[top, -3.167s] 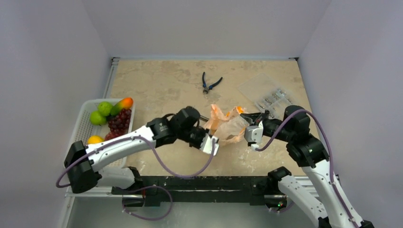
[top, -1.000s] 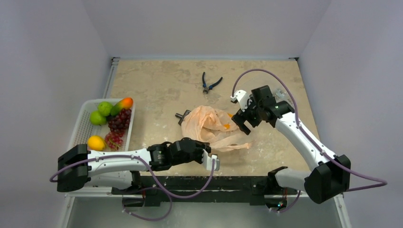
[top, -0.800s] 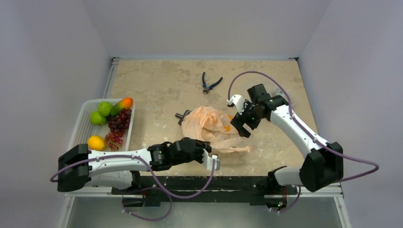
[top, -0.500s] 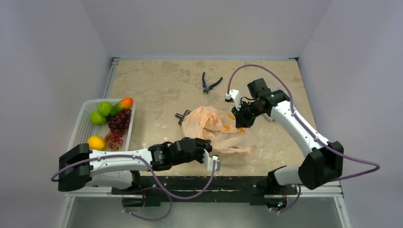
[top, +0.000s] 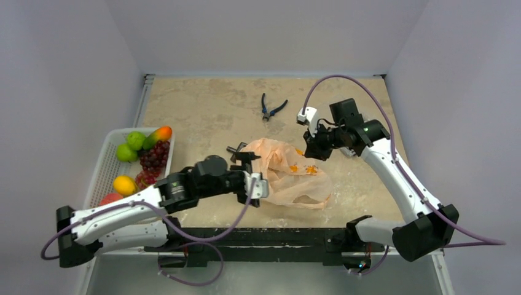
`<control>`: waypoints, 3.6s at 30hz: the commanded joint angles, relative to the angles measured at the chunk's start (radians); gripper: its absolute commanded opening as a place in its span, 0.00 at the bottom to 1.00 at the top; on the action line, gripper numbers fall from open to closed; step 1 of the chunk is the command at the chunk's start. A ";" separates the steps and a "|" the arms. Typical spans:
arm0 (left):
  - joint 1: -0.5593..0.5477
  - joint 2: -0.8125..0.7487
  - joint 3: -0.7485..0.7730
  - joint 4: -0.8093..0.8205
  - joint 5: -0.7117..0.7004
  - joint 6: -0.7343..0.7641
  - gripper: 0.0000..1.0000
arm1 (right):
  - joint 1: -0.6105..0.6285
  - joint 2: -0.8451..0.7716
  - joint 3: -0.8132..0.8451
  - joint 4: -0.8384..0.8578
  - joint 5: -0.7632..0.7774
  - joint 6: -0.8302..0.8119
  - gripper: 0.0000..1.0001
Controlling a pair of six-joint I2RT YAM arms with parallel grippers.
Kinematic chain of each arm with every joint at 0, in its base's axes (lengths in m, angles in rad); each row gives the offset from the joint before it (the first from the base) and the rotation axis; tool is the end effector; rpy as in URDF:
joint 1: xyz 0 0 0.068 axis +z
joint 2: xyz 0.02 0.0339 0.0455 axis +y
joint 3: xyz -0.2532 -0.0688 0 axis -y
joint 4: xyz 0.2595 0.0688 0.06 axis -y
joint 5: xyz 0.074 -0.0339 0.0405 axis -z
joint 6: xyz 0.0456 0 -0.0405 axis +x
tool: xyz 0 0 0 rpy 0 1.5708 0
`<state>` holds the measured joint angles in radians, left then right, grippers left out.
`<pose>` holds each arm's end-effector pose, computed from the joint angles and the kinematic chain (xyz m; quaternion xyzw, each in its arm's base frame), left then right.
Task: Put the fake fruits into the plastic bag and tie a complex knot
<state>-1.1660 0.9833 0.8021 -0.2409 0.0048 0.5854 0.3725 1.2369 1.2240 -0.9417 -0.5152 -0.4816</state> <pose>0.1002 -0.2343 0.2875 0.6456 0.5367 -0.1574 0.5200 0.2368 0.1166 0.3166 -0.4520 0.8067 0.2264 0.3060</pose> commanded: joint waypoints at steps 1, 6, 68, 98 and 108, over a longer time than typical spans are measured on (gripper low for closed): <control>0.073 -0.191 0.053 -0.180 0.167 -0.089 1.00 | -0.002 -0.013 0.052 0.035 0.016 0.028 0.00; 0.097 -0.123 0.075 -0.195 0.160 -0.030 1.00 | -0.002 0.025 0.037 0.019 0.039 0.026 0.03; 0.566 0.460 0.697 -0.229 0.753 -0.777 0.00 | -0.381 -0.036 -0.202 0.079 -0.043 -0.146 0.00; 0.483 0.639 0.869 -0.342 1.132 -0.860 0.00 | 0.132 -0.230 -0.236 0.526 -0.170 0.035 0.17; 0.598 0.127 0.473 -0.019 0.601 -0.580 0.89 | 0.076 -0.212 -0.248 0.691 -0.196 0.598 0.00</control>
<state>-0.5430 1.3437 1.3872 -0.4217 0.7883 -0.2573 0.4782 1.0218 0.9791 -0.3790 -0.6537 -0.1734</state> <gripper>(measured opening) 0.886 0.005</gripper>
